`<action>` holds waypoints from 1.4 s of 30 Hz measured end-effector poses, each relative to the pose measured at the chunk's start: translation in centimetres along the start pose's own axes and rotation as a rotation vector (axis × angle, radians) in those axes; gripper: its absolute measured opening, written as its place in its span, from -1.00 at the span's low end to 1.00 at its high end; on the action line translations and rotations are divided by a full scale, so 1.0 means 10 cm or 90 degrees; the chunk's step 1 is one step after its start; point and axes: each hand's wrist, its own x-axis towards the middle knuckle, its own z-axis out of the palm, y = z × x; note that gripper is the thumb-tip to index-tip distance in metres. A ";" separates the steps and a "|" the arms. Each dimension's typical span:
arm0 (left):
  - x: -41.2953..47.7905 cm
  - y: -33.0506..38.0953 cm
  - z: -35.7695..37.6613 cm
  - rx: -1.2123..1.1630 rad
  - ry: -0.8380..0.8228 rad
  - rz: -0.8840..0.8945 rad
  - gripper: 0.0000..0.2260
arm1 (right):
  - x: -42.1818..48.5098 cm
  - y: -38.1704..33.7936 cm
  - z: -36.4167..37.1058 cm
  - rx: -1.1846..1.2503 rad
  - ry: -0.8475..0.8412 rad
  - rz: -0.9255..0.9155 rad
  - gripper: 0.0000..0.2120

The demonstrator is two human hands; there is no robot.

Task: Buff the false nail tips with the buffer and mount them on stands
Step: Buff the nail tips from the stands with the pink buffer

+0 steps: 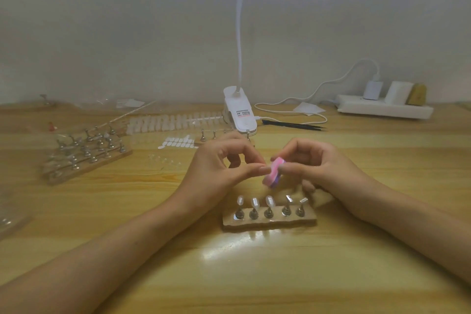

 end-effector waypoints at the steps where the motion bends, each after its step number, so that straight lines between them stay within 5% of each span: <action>1: 0.00 0.00 0.00 -0.003 0.003 0.000 -0.93 | 0.01 0.01 0.00 0.009 0.025 0.003 -0.82; 12: 0.00 -0.01 0.00 0.008 0.010 -0.004 -0.92 | 0.02 0.02 0.01 0.008 -0.021 0.004 -0.83; 15: 0.01 -0.01 0.01 0.011 0.010 -0.003 -0.92 | 0.04 0.03 -0.01 0.041 0.061 0.012 -0.77; 18: 0.01 -0.02 0.01 0.002 0.022 -0.002 -0.90 | 0.03 0.03 0.01 -0.001 -0.025 0.007 -0.84; 21: 0.01 -0.03 0.02 0.005 0.005 -0.012 -0.88 | 0.04 0.03 0.00 0.035 0.073 0.003 -0.81; 25: 0.02 -0.03 0.01 -0.016 0.012 -0.023 -0.90 | 0.03 0.03 0.03 0.000 -0.027 0.001 -0.85; 28: 0.01 -0.03 0.01 -0.016 0.008 -0.034 -0.82 | 0.04 0.03 0.01 0.023 0.059 0.002 -0.78; 38: 0.02 -0.04 0.01 -0.008 0.030 -0.038 -0.78 | 0.04 0.05 0.01 0.012 -0.024 0.002 -0.83; 42: 0.02 -0.03 0.01 -0.007 0.015 -0.033 -0.82 | 0.06 0.03 0.01 0.018 0.070 0.005 -0.76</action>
